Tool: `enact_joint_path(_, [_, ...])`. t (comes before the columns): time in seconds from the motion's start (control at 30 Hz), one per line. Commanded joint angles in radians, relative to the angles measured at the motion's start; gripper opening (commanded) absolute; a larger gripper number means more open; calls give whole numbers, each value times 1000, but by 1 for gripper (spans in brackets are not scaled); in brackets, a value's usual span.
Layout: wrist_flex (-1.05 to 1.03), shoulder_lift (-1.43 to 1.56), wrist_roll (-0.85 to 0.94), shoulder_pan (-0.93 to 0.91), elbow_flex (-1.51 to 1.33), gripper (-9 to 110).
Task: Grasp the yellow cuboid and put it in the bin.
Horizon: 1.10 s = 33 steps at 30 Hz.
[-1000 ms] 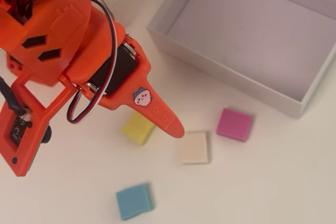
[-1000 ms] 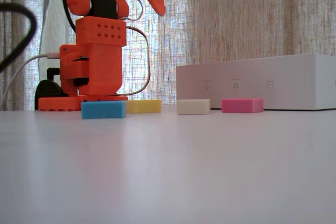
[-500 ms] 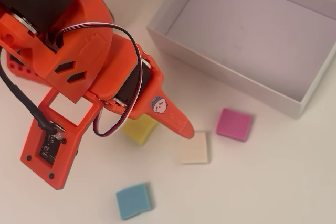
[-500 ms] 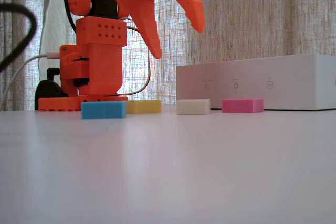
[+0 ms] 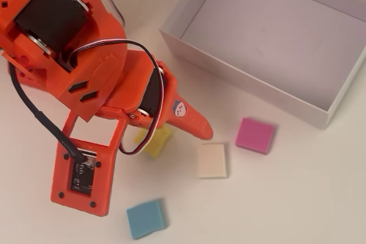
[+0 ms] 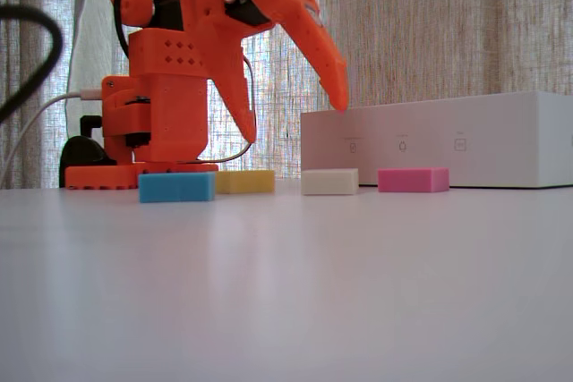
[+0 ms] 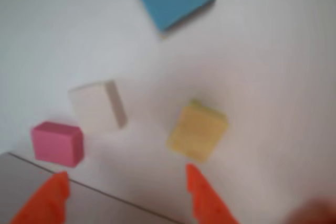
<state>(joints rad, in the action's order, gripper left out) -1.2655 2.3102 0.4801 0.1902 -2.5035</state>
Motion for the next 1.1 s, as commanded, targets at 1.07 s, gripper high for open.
enact_joint_path(1.07, [140, 25, 244, -172, -204, 23])
